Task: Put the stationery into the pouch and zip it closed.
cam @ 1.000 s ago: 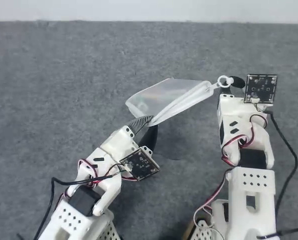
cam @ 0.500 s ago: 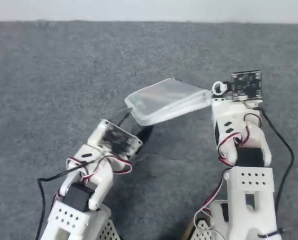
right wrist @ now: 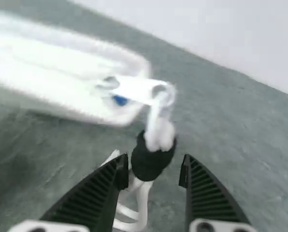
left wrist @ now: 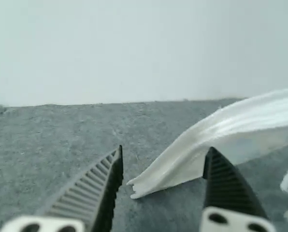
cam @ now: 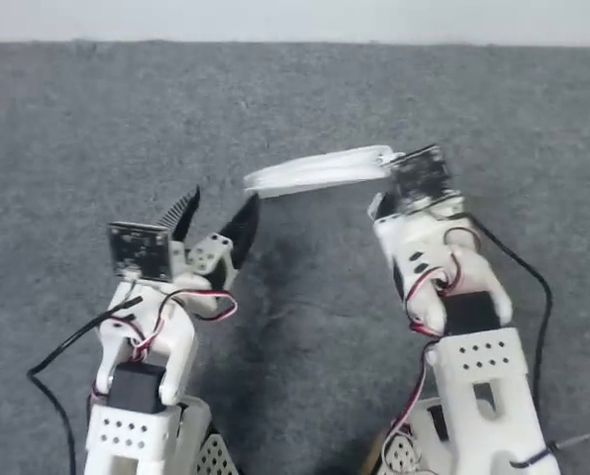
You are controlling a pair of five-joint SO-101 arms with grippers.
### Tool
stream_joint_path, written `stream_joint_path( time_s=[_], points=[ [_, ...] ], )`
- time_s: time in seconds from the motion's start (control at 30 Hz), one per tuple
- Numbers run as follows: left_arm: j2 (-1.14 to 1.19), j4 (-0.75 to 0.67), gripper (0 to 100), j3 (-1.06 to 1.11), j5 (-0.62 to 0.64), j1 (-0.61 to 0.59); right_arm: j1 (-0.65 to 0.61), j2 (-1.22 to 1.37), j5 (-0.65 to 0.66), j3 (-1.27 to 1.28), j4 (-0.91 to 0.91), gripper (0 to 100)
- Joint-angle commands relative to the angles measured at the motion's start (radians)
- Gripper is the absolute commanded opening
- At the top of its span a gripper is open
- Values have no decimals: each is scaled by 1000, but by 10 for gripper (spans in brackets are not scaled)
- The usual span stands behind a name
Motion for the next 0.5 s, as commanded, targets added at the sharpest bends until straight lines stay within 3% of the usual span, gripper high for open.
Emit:
stream_joint_path(
  time_s=[0.0,0.2,0.47],
  points=[
    [-15,-44,254,-41,51,-34,-45,-13,29,-75,21,165],
    [-15,-44,254,-44,68,-74,-48,-35,26,-75,41,165],
    [-15,-44,250,-45,68,-75,-131,-285,31,-61,188,163]
  ],
)
